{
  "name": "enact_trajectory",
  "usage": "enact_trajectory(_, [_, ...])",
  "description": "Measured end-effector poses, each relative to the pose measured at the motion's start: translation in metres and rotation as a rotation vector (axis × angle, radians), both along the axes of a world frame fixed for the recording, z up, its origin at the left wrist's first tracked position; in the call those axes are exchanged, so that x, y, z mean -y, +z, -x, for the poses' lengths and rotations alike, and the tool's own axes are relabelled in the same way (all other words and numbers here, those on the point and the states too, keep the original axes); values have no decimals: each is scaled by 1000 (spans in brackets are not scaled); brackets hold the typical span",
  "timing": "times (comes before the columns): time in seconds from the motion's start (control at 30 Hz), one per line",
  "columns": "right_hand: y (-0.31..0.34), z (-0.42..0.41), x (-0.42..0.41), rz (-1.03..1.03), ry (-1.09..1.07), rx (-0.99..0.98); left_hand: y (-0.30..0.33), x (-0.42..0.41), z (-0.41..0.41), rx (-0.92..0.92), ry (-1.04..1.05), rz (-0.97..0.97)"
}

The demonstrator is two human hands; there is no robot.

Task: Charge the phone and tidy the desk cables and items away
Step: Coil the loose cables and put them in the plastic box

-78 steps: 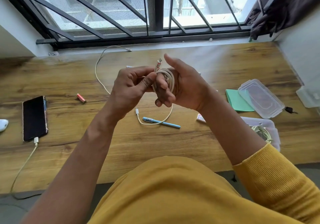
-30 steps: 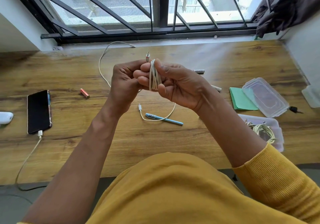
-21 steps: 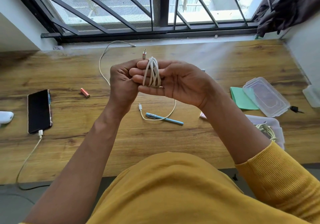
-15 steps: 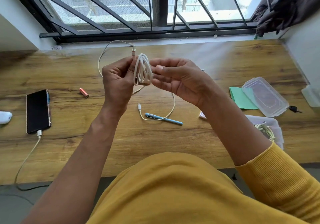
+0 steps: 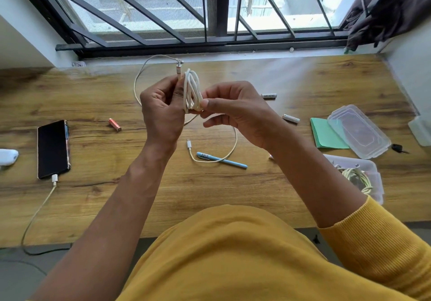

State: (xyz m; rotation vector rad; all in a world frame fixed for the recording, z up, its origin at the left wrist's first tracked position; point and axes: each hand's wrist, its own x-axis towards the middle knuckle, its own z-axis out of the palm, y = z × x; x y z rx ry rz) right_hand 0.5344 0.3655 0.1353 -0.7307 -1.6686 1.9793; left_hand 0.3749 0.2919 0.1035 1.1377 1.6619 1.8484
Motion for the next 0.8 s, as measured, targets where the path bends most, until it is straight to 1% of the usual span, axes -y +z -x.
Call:
enact_trajectory(0.07, [-2, 2, 2, 81, -9, -35, 0, 0, -1, 3, 20, 8])
enact_trajectory(0.17, [-6, 2, 3, 294, -38, -129, 1, -2, 2, 41, 65, 12])
enact_trajectory(0.23, [-9, 1, 5, 353, -64, -179, 5, -3, 1, 25, 78, 4])
enact_trajectory(0.3, [-11, 2, 9, 302, -84, -208, 7, -5, -1, 11, 120, 25])
enact_trajectory(0.37, [-12, 4, 13, 175, -101, -216, 5, -8, -2, 40, 179, 94])
enact_trajectory(0.53, [-12, 12, 21, -180, -163, -135, 10, -16, -7, 207, 248, 276])
enact_trajectory(0.57, [-13, 13, 22, -249, -181, -111, 12, -16, -8, 187, 266, 286])
enact_trajectory(0.6, [-13, 14, 22, -311, -200, -82, 13, -16, -9, 110, 289, 294])
enact_trajectory(0.67, [-14, 13, 20, -377, -224, -37, 16, -14, -11, -121, 348, 314])
enact_trajectory(0.73, [-16, 12, 18, -333, -202, -57, 21, -11, -9, -301, 389, 305])
enact_trajectory(0.8, [-17, 11, 19, -233, -195, -94, 22, -10, -6, -426, 407, 270])
